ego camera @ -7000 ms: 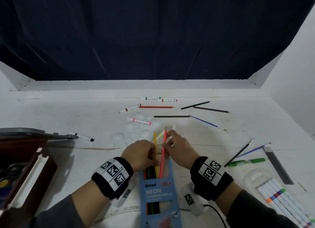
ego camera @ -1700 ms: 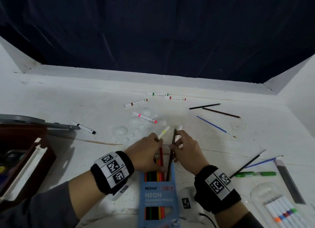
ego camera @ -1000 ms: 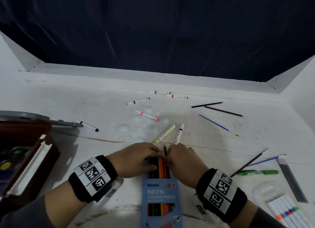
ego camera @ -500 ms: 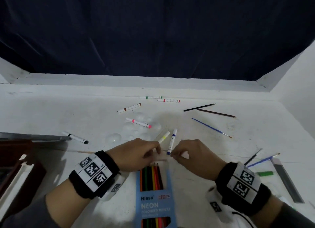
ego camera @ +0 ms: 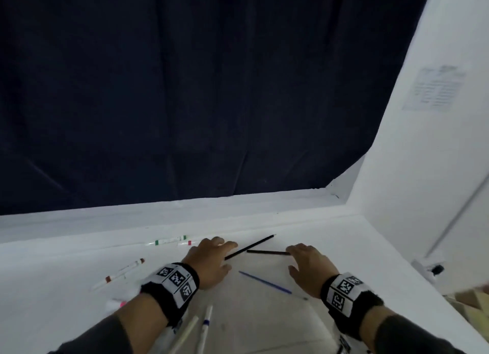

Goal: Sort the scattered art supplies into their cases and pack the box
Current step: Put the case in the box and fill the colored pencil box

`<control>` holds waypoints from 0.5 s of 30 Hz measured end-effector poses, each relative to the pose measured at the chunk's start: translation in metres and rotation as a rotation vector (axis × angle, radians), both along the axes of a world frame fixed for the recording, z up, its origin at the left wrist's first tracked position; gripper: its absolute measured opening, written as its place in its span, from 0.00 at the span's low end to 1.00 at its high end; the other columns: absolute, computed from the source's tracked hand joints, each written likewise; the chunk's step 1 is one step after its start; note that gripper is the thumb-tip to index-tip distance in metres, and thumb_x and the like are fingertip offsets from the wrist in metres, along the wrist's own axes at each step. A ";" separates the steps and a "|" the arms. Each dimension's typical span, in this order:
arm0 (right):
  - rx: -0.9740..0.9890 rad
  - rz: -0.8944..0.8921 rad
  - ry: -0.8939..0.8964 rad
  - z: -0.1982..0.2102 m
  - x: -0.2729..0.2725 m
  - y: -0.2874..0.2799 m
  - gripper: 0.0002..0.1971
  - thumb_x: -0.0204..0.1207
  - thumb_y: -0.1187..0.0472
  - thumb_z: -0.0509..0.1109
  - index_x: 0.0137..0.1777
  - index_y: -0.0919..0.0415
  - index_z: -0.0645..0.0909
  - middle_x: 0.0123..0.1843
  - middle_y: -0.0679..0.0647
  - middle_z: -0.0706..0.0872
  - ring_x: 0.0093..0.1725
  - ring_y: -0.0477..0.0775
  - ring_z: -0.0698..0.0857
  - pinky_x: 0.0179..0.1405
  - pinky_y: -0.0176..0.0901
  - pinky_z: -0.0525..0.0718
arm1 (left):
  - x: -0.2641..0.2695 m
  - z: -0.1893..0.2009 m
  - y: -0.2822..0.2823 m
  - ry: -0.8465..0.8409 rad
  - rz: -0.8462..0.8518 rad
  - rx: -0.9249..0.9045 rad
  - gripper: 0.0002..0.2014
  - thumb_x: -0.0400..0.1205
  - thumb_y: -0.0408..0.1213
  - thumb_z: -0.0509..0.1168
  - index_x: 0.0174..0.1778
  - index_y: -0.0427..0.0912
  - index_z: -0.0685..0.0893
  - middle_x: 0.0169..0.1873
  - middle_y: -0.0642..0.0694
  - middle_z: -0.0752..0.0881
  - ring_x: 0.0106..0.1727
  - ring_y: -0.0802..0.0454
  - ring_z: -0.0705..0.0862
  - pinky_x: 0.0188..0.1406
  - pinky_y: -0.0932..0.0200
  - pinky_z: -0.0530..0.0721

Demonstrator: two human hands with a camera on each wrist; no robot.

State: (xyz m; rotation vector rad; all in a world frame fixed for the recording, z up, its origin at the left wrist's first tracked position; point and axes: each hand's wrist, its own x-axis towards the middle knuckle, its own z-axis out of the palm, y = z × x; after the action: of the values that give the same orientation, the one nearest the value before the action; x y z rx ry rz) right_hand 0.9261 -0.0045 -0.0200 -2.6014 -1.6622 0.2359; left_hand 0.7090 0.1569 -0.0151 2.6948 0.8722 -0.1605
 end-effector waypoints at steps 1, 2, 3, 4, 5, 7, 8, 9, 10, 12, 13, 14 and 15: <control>-0.010 -0.010 0.019 -0.002 0.006 0.003 0.25 0.85 0.51 0.58 0.81 0.53 0.65 0.79 0.50 0.71 0.77 0.54 0.70 0.74 0.51 0.73 | 0.009 -0.002 0.004 0.064 -0.020 0.012 0.27 0.89 0.51 0.54 0.85 0.63 0.56 0.87 0.48 0.57 0.86 0.44 0.56 0.82 0.39 0.59; -0.025 -0.022 0.039 -0.004 0.011 0.005 0.27 0.85 0.50 0.57 0.83 0.53 0.62 0.81 0.50 0.69 0.79 0.54 0.68 0.76 0.52 0.72 | 0.018 -0.005 0.006 0.120 -0.047 0.021 0.28 0.90 0.51 0.52 0.86 0.63 0.53 0.88 0.49 0.52 0.87 0.45 0.52 0.83 0.37 0.55; -0.041 -0.036 0.054 -0.006 0.015 0.008 0.27 0.86 0.50 0.56 0.84 0.53 0.59 0.83 0.50 0.67 0.81 0.54 0.67 0.77 0.53 0.71 | 0.026 -0.006 0.007 0.165 -0.076 0.031 0.28 0.90 0.50 0.50 0.87 0.62 0.50 0.88 0.49 0.49 0.88 0.45 0.50 0.83 0.36 0.53; -0.061 -0.053 0.069 -0.007 0.018 0.010 0.28 0.87 0.50 0.55 0.85 0.54 0.58 0.83 0.50 0.66 0.81 0.54 0.67 0.77 0.53 0.71 | 0.033 -0.009 0.008 0.198 -0.099 0.037 0.28 0.91 0.49 0.49 0.87 0.60 0.48 0.89 0.49 0.48 0.88 0.45 0.50 0.83 0.35 0.53; -0.074 -0.058 0.069 -0.008 0.021 0.012 0.27 0.87 0.51 0.54 0.84 0.54 0.60 0.83 0.51 0.67 0.80 0.55 0.69 0.77 0.52 0.71 | 0.039 -0.010 0.007 0.221 -0.117 0.042 0.28 0.91 0.48 0.48 0.88 0.57 0.47 0.89 0.49 0.48 0.88 0.45 0.50 0.83 0.35 0.54; -0.094 -0.044 0.015 -0.010 0.023 0.016 0.23 0.87 0.54 0.54 0.81 0.55 0.67 0.80 0.52 0.72 0.77 0.56 0.73 0.75 0.49 0.73 | 0.048 -0.012 0.009 0.257 -0.144 0.079 0.28 0.92 0.45 0.47 0.88 0.51 0.49 0.88 0.47 0.52 0.87 0.44 0.54 0.82 0.35 0.59; -0.104 -0.043 -0.030 -0.010 0.022 0.017 0.21 0.87 0.55 0.54 0.79 0.55 0.71 0.78 0.53 0.75 0.75 0.57 0.75 0.74 0.47 0.73 | 0.051 -0.012 0.011 0.262 -0.146 0.113 0.26 0.91 0.43 0.48 0.87 0.48 0.54 0.86 0.44 0.58 0.85 0.43 0.61 0.80 0.37 0.64; -0.110 -0.051 -0.073 -0.010 0.021 0.018 0.20 0.87 0.56 0.54 0.77 0.54 0.74 0.75 0.54 0.78 0.73 0.57 0.78 0.72 0.46 0.75 | 0.053 -0.012 0.013 0.250 -0.138 0.151 0.23 0.91 0.43 0.49 0.84 0.47 0.63 0.82 0.42 0.68 0.79 0.42 0.70 0.76 0.41 0.70; -0.115 -0.060 -0.111 -0.010 0.019 0.020 0.18 0.87 0.57 0.56 0.73 0.55 0.78 0.71 0.54 0.81 0.69 0.58 0.81 0.68 0.46 0.79 | 0.055 -0.011 0.014 0.230 -0.123 0.191 0.20 0.90 0.43 0.51 0.79 0.47 0.72 0.75 0.40 0.77 0.72 0.40 0.77 0.70 0.45 0.76; -0.136 -0.062 -0.183 -0.008 0.015 0.020 0.15 0.84 0.61 0.59 0.65 0.56 0.82 0.63 0.55 0.85 0.61 0.59 0.85 0.58 0.45 0.83 | 0.057 -0.011 0.013 0.209 -0.097 0.261 0.16 0.88 0.44 0.57 0.67 0.45 0.82 0.64 0.39 0.84 0.63 0.39 0.83 0.61 0.51 0.79; -0.147 -0.054 -0.214 -0.007 0.014 0.019 0.14 0.83 0.63 0.59 0.62 0.56 0.82 0.61 0.55 0.86 0.58 0.60 0.86 0.54 0.45 0.83 | 0.056 -0.011 0.011 0.206 -0.085 0.290 0.14 0.87 0.44 0.60 0.64 0.44 0.84 0.62 0.38 0.84 0.62 0.38 0.84 0.58 0.51 0.79; -0.159 -0.052 -0.227 -0.006 0.012 0.019 0.14 0.82 0.65 0.59 0.61 0.57 0.82 0.60 0.56 0.86 0.58 0.60 0.86 0.53 0.45 0.82 | 0.056 -0.012 0.009 0.203 -0.069 0.311 0.12 0.87 0.42 0.61 0.61 0.43 0.86 0.60 0.38 0.85 0.60 0.38 0.85 0.56 0.52 0.79; -0.171 -0.052 -0.224 -0.004 0.011 0.017 0.13 0.81 0.66 0.58 0.60 0.58 0.81 0.59 0.56 0.85 0.58 0.61 0.86 0.52 0.45 0.82 | 0.054 -0.013 0.006 0.198 -0.048 0.322 0.11 0.87 0.40 0.62 0.60 0.42 0.86 0.60 0.38 0.85 0.60 0.38 0.85 0.55 0.52 0.80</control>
State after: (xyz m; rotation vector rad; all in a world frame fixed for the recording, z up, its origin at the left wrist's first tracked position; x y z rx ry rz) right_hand 0.9368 0.0128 -0.0242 -2.8884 -1.7062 0.0905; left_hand 0.7632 0.1631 -0.0280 3.0414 0.9618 -0.3281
